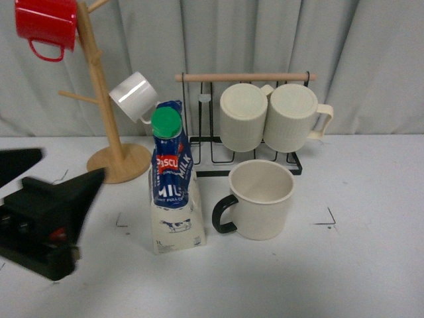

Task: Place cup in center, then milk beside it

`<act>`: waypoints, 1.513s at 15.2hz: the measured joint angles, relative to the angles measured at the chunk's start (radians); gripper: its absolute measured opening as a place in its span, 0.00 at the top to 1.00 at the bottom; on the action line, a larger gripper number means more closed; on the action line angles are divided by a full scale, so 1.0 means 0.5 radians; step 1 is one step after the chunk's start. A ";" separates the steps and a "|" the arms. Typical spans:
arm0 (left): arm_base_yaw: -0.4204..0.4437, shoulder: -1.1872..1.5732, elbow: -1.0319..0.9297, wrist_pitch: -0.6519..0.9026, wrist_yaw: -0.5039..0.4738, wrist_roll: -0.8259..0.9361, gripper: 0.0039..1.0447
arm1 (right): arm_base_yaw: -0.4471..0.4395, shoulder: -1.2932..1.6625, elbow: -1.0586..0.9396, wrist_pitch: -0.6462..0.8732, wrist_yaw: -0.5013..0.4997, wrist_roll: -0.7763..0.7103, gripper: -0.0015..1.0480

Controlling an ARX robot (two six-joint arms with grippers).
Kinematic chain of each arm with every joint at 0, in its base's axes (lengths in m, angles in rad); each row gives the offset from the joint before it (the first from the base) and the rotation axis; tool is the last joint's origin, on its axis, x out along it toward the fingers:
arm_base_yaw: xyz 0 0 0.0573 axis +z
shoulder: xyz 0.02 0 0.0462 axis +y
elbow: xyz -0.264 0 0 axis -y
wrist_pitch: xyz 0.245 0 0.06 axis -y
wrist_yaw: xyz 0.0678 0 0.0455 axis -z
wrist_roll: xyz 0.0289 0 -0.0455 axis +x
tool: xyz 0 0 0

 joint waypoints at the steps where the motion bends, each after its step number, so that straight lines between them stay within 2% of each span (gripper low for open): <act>1: 0.078 -0.184 -0.095 0.069 -0.265 -0.047 0.39 | -0.002 0.000 0.000 -0.002 0.008 0.000 0.06; 2: 0.152 -0.403 -0.101 0.060 -0.303 -0.074 0.51 | -0.001 0.000 0.000 -0.002 0.007 0.000 0.06; 6: 0.289 -0.861 -0.273 -0.299 -0.139 -0.108 0.99 | -0.002 0.000 0.000 -0.001 0.005 0.000 0.06; 8: 0.348 -1.103 -0.306 -0.487 -0.085 -0.108 0.99 | -0.002 0.000 0.000 -0.001 0.005 0.000 0.06; 10: 0.531 -1.328 -0.350 -0.689 0.101 -0.108 0.99 | -0.002 0.000 0.000 -0.001 0.005 0.000 0.06; 11: 0.550 -1.440 -0.352 -0.778 0.088 -0.111 0.99 | -0.002 0.000 0.000 -0.001 0.005 0.000 0.06; 18: 0.538 -2.108 -0.352 -1.402 0.114 -0.111 0.99 | -0.002 0.000 0.000 -0.001 0.005 0.000 0.06; 23: 0.537 -2.362 -0.352 -1.660 0.114 -0.111 0.99 | -0.002 0.000 0.000 -0.001 0.004 0.000 0.06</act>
